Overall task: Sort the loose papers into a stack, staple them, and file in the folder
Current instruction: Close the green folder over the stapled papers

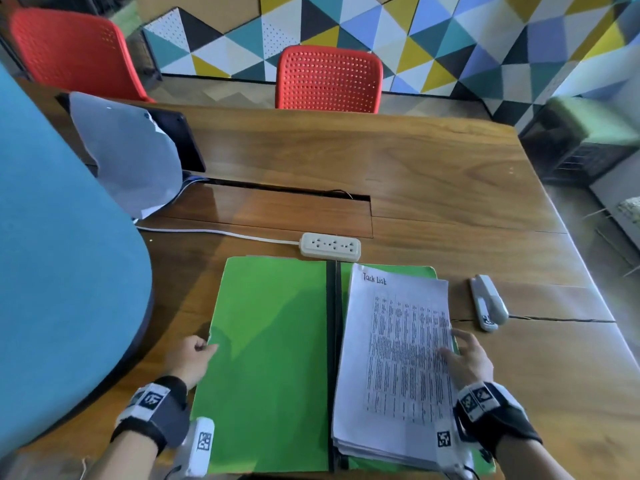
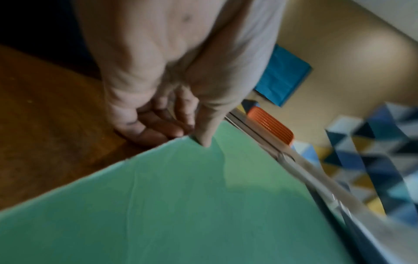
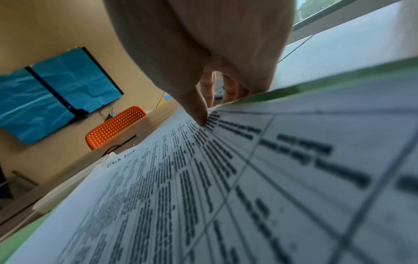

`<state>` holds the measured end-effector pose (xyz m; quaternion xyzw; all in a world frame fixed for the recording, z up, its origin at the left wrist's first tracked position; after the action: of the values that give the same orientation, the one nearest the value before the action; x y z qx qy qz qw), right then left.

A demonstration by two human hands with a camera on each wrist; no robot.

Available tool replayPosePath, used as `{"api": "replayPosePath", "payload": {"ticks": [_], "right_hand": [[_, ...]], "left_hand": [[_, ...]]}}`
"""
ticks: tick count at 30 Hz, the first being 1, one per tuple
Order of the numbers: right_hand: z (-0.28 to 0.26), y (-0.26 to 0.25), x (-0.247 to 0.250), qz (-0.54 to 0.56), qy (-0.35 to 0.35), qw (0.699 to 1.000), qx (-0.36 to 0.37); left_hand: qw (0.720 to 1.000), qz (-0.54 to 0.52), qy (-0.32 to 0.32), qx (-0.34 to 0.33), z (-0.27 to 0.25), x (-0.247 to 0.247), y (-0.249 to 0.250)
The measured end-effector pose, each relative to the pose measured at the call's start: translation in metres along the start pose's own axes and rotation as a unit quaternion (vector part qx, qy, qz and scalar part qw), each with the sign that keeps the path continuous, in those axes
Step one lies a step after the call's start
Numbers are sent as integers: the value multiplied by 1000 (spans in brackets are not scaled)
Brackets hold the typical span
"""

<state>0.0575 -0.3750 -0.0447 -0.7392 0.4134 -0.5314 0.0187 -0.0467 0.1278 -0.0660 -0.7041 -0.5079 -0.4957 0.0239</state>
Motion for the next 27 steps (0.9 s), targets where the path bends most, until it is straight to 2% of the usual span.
{"api": "replayPosePath", "payload": {"ticks": [2,5,7,10,13,16,19,23,25,27], "right_hand": [[7,2,5,-5,-2,1000,6],[18,5,9,-14,-19,999,25],[22,6,8,-23,-29,998,47],[27,2,3,-50,-38,994,87],[27,-3,-5,-66,-57,992,89],[22,-10,-6,-102,-82,986,100],[20,-13,-5,-108,-107,983,101],[23,-6,-1,1,-132,989,71],[23,-1,1,95,-126,987,43],[20,-2,5,206,-132,970,6]], "left_hand": [[994,-101,-26,-15,-3,13,4],[984,-152,-43,-83,-22,50,30],[977,-129,-60,-156,-46,71,60],[959,-40,-58,-273,-88,83,115],[934,-12,-65,-352,-119,73,158],[910,-29,-56,-410,-143,58,199],[891,-59,-68,-445,-162,36,235],[867,-45,-95,-486,-170,-11,257],[867,-8,-162,-471,-166,-45,254],[885,54,-194,-420,-148,-79,238]]}}
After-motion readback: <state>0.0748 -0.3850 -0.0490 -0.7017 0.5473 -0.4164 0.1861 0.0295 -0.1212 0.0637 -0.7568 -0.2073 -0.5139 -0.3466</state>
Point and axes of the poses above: each hand's wrist, its own z-axis towards the middle knuckle, its own x-axis out of the back of the hand, y = z × x, the point moved 4 cm from there along z, towards the middle knuckle
